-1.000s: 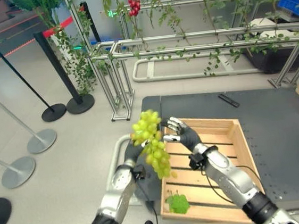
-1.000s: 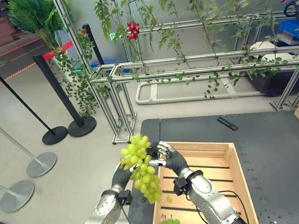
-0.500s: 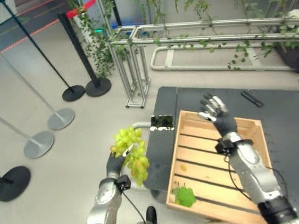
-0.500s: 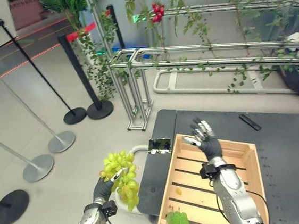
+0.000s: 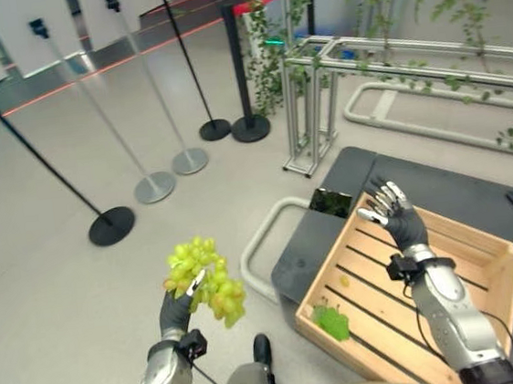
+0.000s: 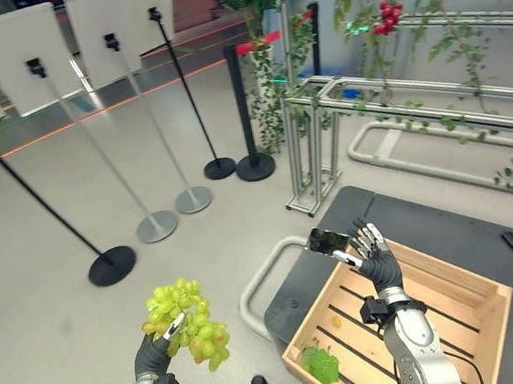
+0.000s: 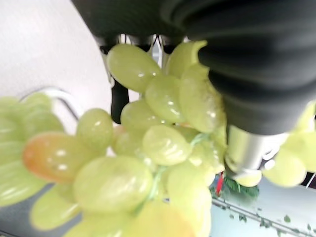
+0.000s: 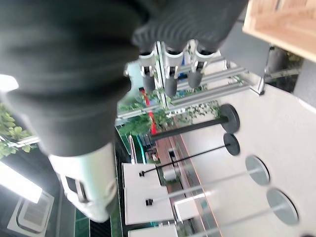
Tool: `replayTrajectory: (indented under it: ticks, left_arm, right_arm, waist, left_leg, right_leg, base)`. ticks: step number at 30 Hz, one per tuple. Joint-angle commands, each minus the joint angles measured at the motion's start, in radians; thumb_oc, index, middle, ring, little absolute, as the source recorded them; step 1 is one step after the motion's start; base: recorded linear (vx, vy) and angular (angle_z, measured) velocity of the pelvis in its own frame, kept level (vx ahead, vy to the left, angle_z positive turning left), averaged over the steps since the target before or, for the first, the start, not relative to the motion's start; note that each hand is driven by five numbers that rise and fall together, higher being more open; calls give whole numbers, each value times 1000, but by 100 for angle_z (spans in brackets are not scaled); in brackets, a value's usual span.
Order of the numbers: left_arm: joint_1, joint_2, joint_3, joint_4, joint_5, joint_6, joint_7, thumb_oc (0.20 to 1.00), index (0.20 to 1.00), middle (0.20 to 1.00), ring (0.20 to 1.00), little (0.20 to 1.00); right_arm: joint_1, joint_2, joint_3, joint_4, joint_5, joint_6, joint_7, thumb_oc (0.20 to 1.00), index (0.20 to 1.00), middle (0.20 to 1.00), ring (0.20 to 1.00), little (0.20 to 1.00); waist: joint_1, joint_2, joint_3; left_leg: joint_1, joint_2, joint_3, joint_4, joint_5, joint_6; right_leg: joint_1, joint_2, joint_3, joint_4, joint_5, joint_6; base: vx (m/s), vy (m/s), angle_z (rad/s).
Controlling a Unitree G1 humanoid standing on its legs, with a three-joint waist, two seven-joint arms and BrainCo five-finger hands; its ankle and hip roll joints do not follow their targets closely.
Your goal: Pick up the fruits from the basket on one side to the basket on the other side
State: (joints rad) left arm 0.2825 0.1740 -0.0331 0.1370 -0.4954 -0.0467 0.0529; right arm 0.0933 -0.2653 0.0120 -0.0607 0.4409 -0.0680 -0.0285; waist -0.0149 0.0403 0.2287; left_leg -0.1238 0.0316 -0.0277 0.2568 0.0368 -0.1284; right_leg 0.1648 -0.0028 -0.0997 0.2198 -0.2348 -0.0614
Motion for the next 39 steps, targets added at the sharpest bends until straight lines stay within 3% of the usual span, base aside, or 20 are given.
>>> replayTrajectory:
  ticks: [1, 5, 7, 11, 12, 13, 14, 16, 20, 23, 26, 27, 28, 30, 33, 34, 35, 36, 38, 39]
  left_arm:
    - [-36, 22, 60, -144, -38, -62, -28, 200, 200, 200, 200, 200]
    - [-33, 25, 79, -155, -34, -59, -26, 200, 200, 200, 200, 200]
    - [-31, 26, 107, -177, -33, -58, -19, 200, 200, 200, 200, 200]
    - [-53, 33, 114, -203, -23, -54, -20, 200, 200, 200, 200, 200]
    - [-53, 33, 114, -203, -23, -54, -20, 200, 200, 200, 200, 200]
    - [-62, 43, 107, -219, -7, -53, -25, 200, 200, 200, 200, 200]
    - [-67, 46, 107, -226, -8, -52, -29, 200, 200, 200, 200, 200]
    - [-91, 67, 86, -232, 10, -47, -34, 200, 200, 200, 200, 200]
    - [-88, 97, 93, -257, 60, -45, -30, 200, 200, 200, 200, 200]
    - [-99, 129, 100, -272, 97, -49, -14, 200, 200, 200, 200, 200]
    - [-110, 137, 98, -275, 108, -52, -6, 200, 200, 200, 200, 200]
    - [-126, 143, 96, -274, 115, -57, 3, 200, 200, 200, 200, 200]
    - [-130, 149, 94, -269, 110, -62, 4, 200, 200, 200, 200, 200]
    - [-154, 161, 69, -252, 104, -68, 2, 200, 200, 200, 200, 200]
    - [-156, 162, 58, -245, 110, -73, -10, 200, 200, 200, 200, 200]
    - [-157, 161, 59, -245, 110, -72, -10, 200, 200, 200, 200, 200]
    - [-153, 158, 58, -248, 111, -70, -13, 200, 200, 200, 200, 200]
    - [-157, 151, 51, -242, 117, -72, -15, 200, 200, 200, 200, 200]
    - [-166, 137, 46, -237, 120, -73, -15, 200, 200, 200, 200, 200]
    - [-162, 130, 51, -240, 115, -79, -15, 200, 200, 200, 200, 200]
  right_arm:
    - [-23, 8, -46, -59, -7, -48, 15, 1000, 1000, 1000, 1000, 1000]
    - [-25, 12, -51, -55, 6, -46, 15, 1000, 1000, 1000, 1000, 1000]
    - [-25, 15, -60, -60, 19, -47, 16, 1000, 1000, 1000, 1000, 1000]
    - [-21, 22, -84, -66, 25, -53, 0, 1000, 1000, 1000, 1000, 1000]
    - [-21, 23, -84, -66, 25, -53, 0, 1000, 1000, 1000, 1000, 1000]
    - [-14, 31, -95, -68, 24, -55, -7, 1000, 1000, 1000, 1000, 1000]
    - [-13, 35, -99, -70, 24, -56, -7, 1000, 1000, 1000, 1000, 1000]
    - [-21, 46, -104, -67, 30, -65, -27, 1000, 1000, 1000, 1000, 1000]
    - [-26, 73, -80, -47, 25, -59, -27, 1000, 1000, 1000, 1000, 1000]
    - [-49, 85, -56, -41, 26, -59, -31, 1000, 1000, 1000, 1000, 1000]
    - [-60, 93, -41, -38, 21, -57, -30, 1000, 1000, 1000, 1000, 1000]
    - [-65, 97, -42, -31, 17, -61, -38, 1000, 1000, 1000, 1000, 1000]
    - [-69, 95, -43, -28, 14, -59, -39, 1000, 1000, 1000, 1000, 1000]
    - [-73, 83, -48, -25, 7, -55, -35, 1000, 1000, 1000, 1000, 1000]
    - [-59, 64, -44, -12, 13, -50, -7, 1000, 1000, 1000, 1000, 1000]
    - [-60, 64, -44, -11, 13, -51, -7, 1000, 1000, 1000, 1000, 1000]
    - [-56, 57, -47, -14, 20, -53, 2, 1000, 1000, 1000, 1000, 1000]
    - [-55, 57, -43, -7, 25, -63, 3, 1000, 1000, 1000, 1000, 1000]
    - [-57, 54, -34, -10, 40, -72, 7, 1000, 1000, 1000, 1000, 1000]
    - [-62, 46, -29, -3, 37, -70, 7, 1000, 1000, 1000, 1000, 1000]
  waist:
    - [-10, -26, -32]
    - [-14, -41, -52]
    - [-15, -42, -69]
    - [-45, -31, -94]
    - [-47, -35, -96]
    - [-50, -31, -99]
    - [-51, -31, -98]
    - [-50, -25, -96]
    - [-25, -43, -105]
    - [20, -78, -87]
    - [35, -93, -73]
    - [37, -101, -57]
    - [21, -101, -55]
    - [-15, -101, -52]
    - [-19, -99, -56]
    - [-21, -100, -59]
    - [-35, -94, -69]
    - [-44, -95, -74]
    - [-32, -96, -68]
    - [-28, -97, -67]
  left_leg:
    - [18, 53, -22, 26, -82, 33]
    - [73, 72, -33, 79, -148, 34]
    - [142, 108, -21, 116, -178, 27]
    - [219, 146, 84, 111, -216, 12]
    - [215, 141, 82, 107, -209, 14]
    - [227, 135, 128, 97, -250, 13]
    - [238, 120, 145, 73, -285, 22]
    - [217, 155, 197, 51, -319, 34]
    - [251, 145, 203, -52, -320, 37]
    - [224, 101, 174, -101, -315, 62]
    - [224, 69, 152, -155, -294, 74]
    - [207, 34, 119, -180, -259, 84]
    - [202, 23, 87, -187, -253, 90]
    - [171, -13, 0, -175, -230, 110]
    - [142, -48, -105, -190, -178, 133]
    - [137, -50, -106, -191, -173, 133]
    - [110, -70, -168, -205, -141, 141]
    - [107, -85, -202, -206, -134, 144]
    - [84, -110, -251, -196, -103, 140]
    - [80, -119, -260, -207, -98, 134]
  right_leg:
    - [-66, -41, 13, -128, 51, 77]
    - [-89, -72, -71, -132, 60, 83]
    - [-119, -89, -153, -127, 68, 86]
    - [-182, -133, -313, -99, 82, 92]
    - [-185, -138, -315, -102, 86, 93]
    - [-201, -159, -371, -94, 96, 102]
    - [-215, -174, -389, -73, 106, 108]
    - [-215, -191, -413, -66, 110, 128]
    - [-216, -217, -448, -75, 164, 166]
    - [-223, -252, -456, -110, 233, 208]
    - [-221, -266, -459, -118, 255, 226]
    - [-246, -282, -422, -110, 274, 231]
    - [-265, -264, -329, -97, 268, 239]
    - [-285, -164, -20, -41, 204, 242]
    - [-274, -45, 126, 17, 125, 196]
    - [-280, -47, 125, 18, 128, 196]
    - [-295, 41, 202, 68, 77, 166]
    - [-285, 81, 267, 77, 47, 152]
    - [-269, 102, 307, 113, 28, 120]
    - [-267, 89, 296, 75, 19, 124]
  base:
    - [-317, 33, 100]
    - [-175, 33, 107]
    - [-277, 103, 108]
    - [-254, 137, 136]
    - [-251, 210, 136]
    - [-225, 227, 147]
    - [-245, 299, 144]
    - [-155, 253, 105]
    - [-100, 203, 71]
    - [-139, 219, 52]
    - [-142, 223, 34]
    - [-125, 195, 60]
    - [-122, 264, 75]
    - [26, 218, 141]
    - [12, 129, 149]
    - [-58, 80, 128]
    - [-8, 81, 99]
    - [-9, 99, 136]
    - [-26, 1, 169]
    - [-35, -62, 142]
